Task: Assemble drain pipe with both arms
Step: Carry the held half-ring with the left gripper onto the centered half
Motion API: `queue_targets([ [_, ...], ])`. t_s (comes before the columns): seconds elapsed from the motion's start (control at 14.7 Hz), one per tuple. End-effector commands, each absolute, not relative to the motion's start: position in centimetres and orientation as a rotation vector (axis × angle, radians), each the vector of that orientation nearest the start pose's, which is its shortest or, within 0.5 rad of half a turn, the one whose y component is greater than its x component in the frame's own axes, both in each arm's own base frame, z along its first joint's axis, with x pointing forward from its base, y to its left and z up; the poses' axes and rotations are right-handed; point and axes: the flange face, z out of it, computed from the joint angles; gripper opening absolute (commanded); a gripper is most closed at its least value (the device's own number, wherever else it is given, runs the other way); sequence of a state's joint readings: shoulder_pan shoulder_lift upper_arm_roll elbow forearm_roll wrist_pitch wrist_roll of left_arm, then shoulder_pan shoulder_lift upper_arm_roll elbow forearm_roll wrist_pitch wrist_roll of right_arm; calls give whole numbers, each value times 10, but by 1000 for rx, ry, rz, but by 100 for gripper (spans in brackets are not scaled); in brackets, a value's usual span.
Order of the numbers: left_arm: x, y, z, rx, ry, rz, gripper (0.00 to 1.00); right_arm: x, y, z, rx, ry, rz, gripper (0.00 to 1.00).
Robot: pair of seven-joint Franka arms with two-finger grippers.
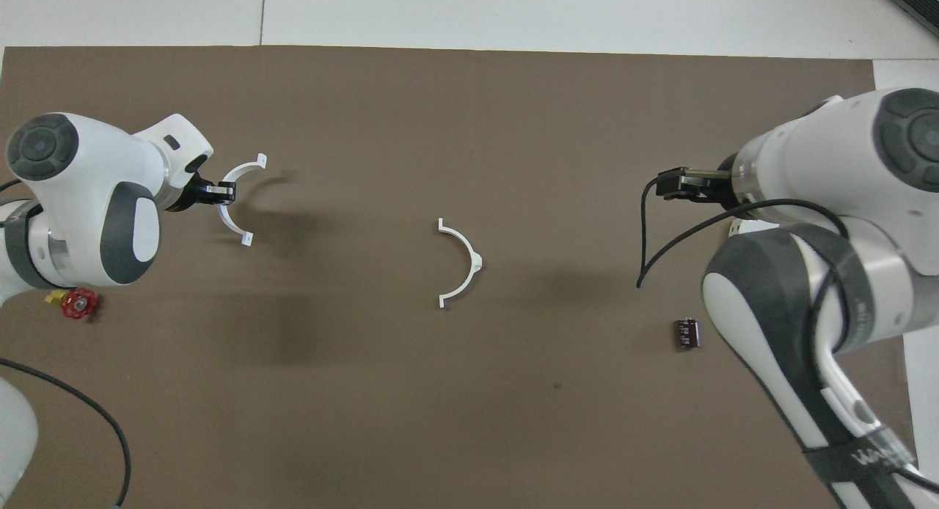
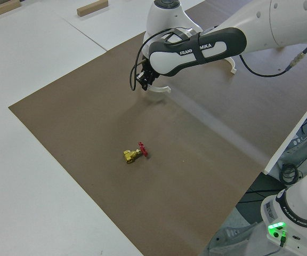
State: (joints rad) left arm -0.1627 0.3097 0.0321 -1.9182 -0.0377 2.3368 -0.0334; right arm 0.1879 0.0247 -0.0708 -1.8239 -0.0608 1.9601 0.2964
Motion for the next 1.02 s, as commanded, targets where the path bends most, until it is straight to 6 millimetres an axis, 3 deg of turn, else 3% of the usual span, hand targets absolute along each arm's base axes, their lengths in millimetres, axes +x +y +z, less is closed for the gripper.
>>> queue_targets([
  [0.0, 604, -139, 343, -3176, 11, -133, 0, 563, 32, 549, -3151, 210, -161, 100],
  [0.27, 580, -219, 332, -3127, -101, -145, 0, 557, 11, 610, -3158, 230, -122, 100],
  [0.48, 555, -271, 326, -3128, -128, -132, 0, 543, 2, 640, -3164, 261, -27, 100],
  [0.75, 524, -314, 309, -3116, -135, -93, 0, 534, 2, 639, -3114, 238, 29, 100],
  [0.95, 507, -326, 302, -3083, -134, -114, 0, 533, 6, 640, -3115, 224, 24, 100],
])
